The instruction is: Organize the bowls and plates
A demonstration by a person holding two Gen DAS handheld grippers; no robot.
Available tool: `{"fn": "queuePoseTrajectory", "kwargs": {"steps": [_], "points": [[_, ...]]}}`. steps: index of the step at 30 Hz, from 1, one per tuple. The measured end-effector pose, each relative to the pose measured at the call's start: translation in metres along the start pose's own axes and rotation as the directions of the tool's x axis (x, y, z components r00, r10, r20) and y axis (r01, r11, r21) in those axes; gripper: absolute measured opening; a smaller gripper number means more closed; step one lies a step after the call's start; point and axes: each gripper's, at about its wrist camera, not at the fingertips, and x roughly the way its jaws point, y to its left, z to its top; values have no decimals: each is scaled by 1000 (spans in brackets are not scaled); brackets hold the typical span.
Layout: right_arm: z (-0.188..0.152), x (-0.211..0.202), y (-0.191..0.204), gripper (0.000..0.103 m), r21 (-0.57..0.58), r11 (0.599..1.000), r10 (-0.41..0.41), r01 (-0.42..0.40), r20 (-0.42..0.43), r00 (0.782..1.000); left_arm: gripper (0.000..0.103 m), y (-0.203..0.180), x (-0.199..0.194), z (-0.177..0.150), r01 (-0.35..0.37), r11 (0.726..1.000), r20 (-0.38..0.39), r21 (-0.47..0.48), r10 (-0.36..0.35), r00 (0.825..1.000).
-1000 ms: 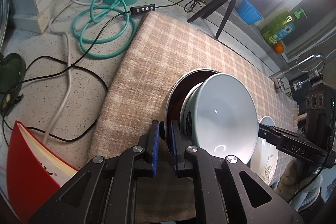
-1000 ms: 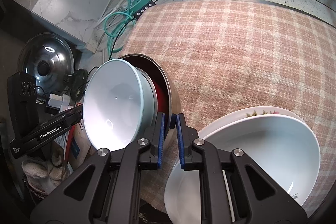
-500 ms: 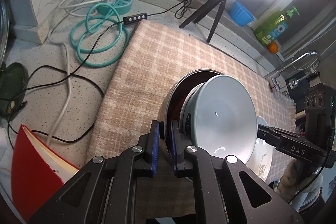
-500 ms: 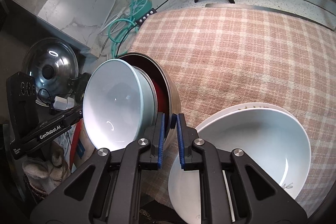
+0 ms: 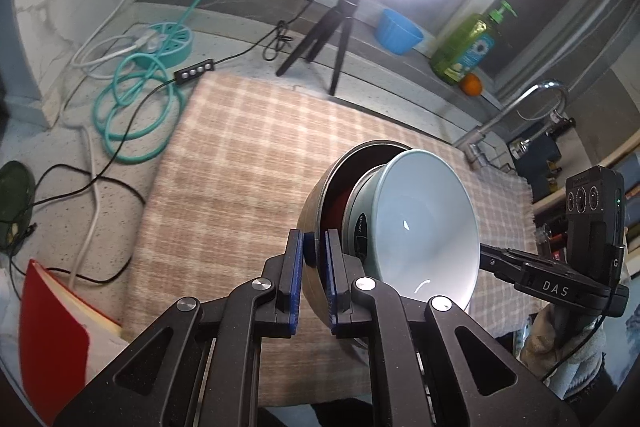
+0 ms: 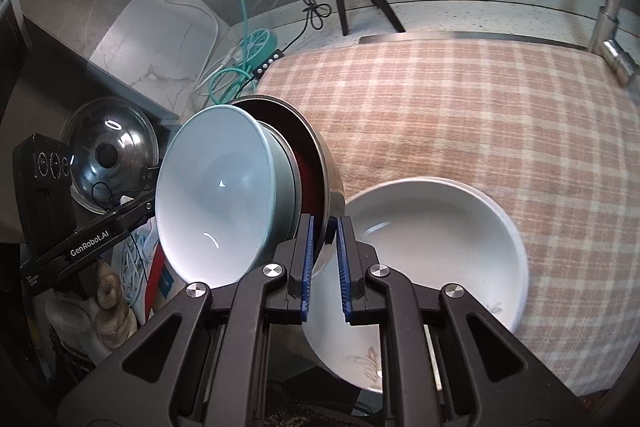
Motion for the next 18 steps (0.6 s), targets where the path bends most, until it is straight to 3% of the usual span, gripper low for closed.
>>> {"fn": "queuePoseTrajectory", "kwargs": {"steps": [10, 18], "points": [[-24, -39, -43, 12, 72, 996, -62, 61, 7, 998, 7, -51, 24, -12, 58, 996, -65, 69, -53, 996], [-45, -46, -69, 12, 140, 986, -88, 91, -21, 996, 7, -72, 40, -27, 67, 994, -124, 91, -55, 991]]}}
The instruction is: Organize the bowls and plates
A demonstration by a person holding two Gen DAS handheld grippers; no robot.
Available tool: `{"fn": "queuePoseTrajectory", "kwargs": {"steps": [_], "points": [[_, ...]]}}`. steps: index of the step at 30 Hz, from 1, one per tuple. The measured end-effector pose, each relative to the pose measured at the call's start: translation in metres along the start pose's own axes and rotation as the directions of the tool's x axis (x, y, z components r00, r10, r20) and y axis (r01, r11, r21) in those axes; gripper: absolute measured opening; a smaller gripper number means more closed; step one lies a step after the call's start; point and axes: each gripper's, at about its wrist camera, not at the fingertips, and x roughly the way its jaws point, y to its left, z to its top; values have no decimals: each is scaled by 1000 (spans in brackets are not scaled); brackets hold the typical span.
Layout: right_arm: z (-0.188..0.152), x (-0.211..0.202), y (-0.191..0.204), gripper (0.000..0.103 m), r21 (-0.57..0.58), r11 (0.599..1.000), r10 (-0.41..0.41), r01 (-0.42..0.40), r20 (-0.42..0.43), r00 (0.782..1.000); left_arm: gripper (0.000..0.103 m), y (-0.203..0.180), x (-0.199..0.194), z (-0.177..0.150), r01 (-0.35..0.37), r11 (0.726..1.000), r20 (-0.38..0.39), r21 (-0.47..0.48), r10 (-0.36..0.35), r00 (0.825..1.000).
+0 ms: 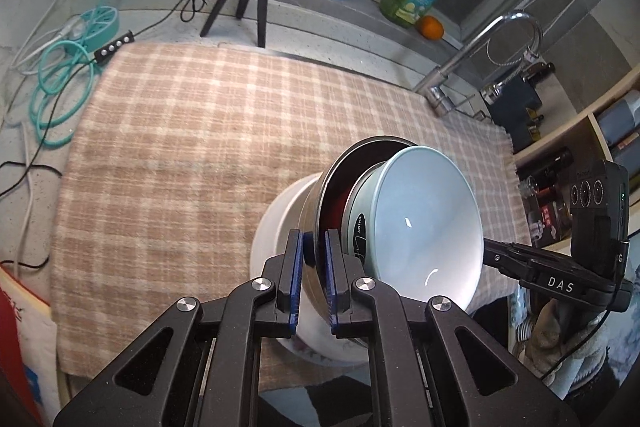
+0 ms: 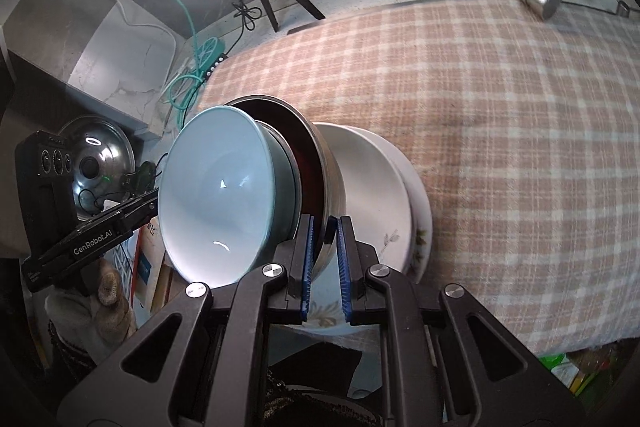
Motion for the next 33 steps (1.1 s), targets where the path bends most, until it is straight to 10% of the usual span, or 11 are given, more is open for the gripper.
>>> {"fn": "queuePoseTrajectory", "kwargs": {"steps": [33], "points": [[-18, 2, -14, 14, -2, 999, -38, 38, -16, 999, 11, -13, 12, -12, -35, 999, -33, 21, 35, 999]]}}
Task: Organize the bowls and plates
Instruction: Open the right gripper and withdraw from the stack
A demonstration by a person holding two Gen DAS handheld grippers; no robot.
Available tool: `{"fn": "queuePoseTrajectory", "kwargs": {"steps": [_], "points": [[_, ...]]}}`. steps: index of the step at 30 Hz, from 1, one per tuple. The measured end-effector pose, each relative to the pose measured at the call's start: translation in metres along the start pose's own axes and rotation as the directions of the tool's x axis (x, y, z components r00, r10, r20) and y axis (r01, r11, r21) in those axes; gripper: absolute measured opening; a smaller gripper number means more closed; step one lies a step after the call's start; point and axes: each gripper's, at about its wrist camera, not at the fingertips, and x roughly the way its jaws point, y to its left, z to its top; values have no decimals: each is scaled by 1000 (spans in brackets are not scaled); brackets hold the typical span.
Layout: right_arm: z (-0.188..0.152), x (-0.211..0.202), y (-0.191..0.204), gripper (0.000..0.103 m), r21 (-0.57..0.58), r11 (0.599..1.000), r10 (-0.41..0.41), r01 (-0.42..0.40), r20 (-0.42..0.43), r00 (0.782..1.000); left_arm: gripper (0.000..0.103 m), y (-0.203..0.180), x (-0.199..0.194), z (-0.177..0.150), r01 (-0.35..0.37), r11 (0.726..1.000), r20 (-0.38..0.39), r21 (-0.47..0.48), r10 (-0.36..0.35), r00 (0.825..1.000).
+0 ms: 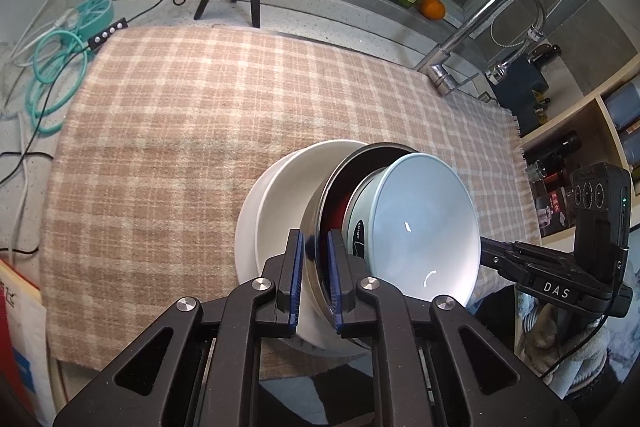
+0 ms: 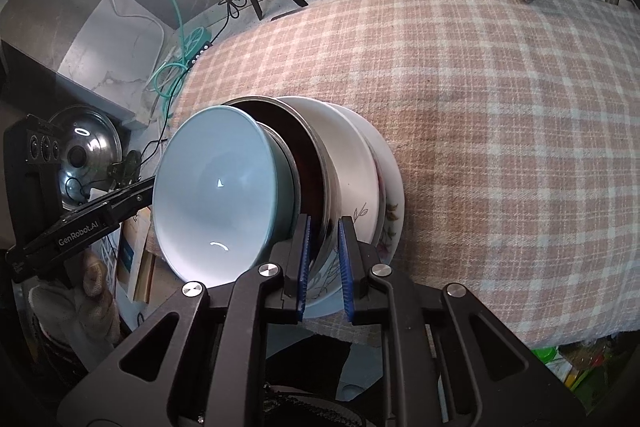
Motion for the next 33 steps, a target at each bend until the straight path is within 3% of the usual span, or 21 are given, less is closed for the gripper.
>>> {"fn": "queuePoseTrajectory", "kwargs": {"steps": [12, 14, 16, 20, 22, 23, 28, 29, 31, 33], "points": [[-4, -28, 5, 17, -97, 989, -97, 107, 107, 990, 11, -5, -27, -8, -110, 992, 90, 58, 105, 990], [-7, -34, 6, 30, -106, 987, -106, 121, 132, 986, 12, -9, -32, -12, -130, 989, 103, 72, 123, 987], [-11, -41, 6, 35, -115, 985, -109, 128, 158, 981, 23, -15, -37, -17, -140, 986, 122, 85, 129, 984], [-18, -51, 13, 35, -146, 976, -131, 161, 194, 972, 38, -26, -46, -26, -159, 982, 154, 104, 142, 978], [-22, -57, 17, 41, -163, 971, -140, 177, 216, 966, 55, -30, -50, -28, -166, 980, 170, 107, 147, 974], [-24, -61, 19, 48, -175, 968, -139, 182, 230, 963, 57, -33, -52, -30, -172, 979, 179, 110, 151, 972], [-36, -78, 27, 61, -219, 951, -149, 218, 292, 945, 68, -41, -61, -40, -219, 967, 214, 130, 189, 959], [-37, -81, 27, 70, -221, 950, -149, 221, 301, 942, 68, -42, -61, -42, -228, 964, 215, 134, 197, 956], [-41, -87, 26, 76, -215, 954, -134, 210, 321, 938, 69, -44, -62, -46, -245, 960, 215, 133, 213, 953], [-44, -91, 23, 77, -202, 958, -129, 205, 338, 932, 69, -46, -64, -48, -253, 959, 217, 125, 222, 951]]}}
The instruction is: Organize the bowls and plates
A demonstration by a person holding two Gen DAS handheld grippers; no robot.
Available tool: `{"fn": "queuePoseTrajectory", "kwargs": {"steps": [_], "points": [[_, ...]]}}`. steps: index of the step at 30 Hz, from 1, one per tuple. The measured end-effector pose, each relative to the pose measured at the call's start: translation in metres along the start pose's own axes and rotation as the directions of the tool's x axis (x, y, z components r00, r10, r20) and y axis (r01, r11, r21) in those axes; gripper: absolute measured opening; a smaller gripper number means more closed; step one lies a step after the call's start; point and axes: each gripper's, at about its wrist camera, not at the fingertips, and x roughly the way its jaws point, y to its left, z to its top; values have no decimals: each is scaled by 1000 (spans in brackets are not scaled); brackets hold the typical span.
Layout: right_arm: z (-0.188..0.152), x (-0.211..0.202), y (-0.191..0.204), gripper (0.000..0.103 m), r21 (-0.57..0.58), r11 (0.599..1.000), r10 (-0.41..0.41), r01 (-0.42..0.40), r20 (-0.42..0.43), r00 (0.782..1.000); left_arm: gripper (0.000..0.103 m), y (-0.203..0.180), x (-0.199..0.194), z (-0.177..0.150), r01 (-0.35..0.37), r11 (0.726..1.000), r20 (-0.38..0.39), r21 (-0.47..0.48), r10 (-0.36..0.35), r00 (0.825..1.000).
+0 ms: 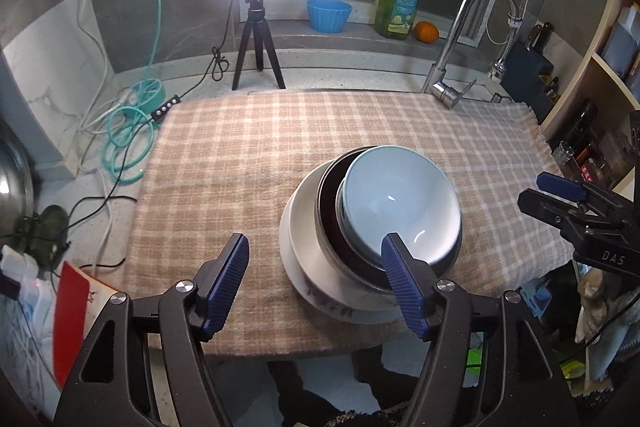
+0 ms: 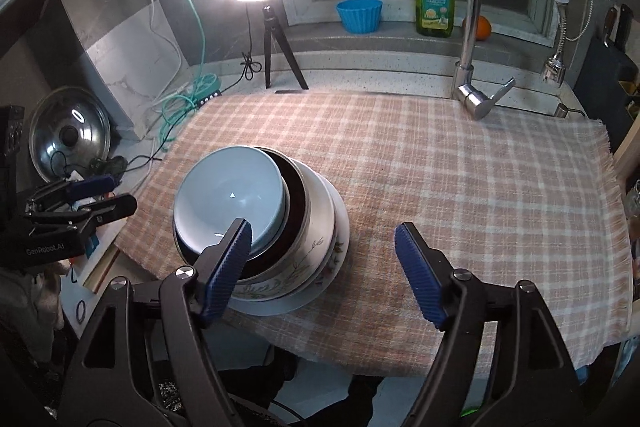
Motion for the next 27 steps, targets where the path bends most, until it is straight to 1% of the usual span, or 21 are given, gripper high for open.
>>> {"fn": "queuePoseTrajectory", "kwargs": {"steps": [4, 10, 14, 20, 27], "points": [[-3, 1, -6, 80, 16, 1000, -15, 15, 4, 1000, 69, -4, -3, -1, -32, 999, 15, 15, 32, 999], [-3, 3, -10, 80, 23, 999, -25, 24, 13, 1000, 69, -8, -3, 2, -49, 998, 28, 27, 49, 998], [-1, -1, -8, 80, 12, 999, -32, 31, 46, 998, 69, -8, -4, 3, -47, 999, 39, 21, 46, 998], [1, 0, -7, 80, 8, 1000, -27, 27, 46, 999, 69, -9, -7, 5, -53, 998, 52, 21, 52, 997], [2, 1, -8, 80, 8, 1000, -27, 27, 45, 999, 69, -12, -7, 5, -59, 998, 44, 27, 58, 997]]}}
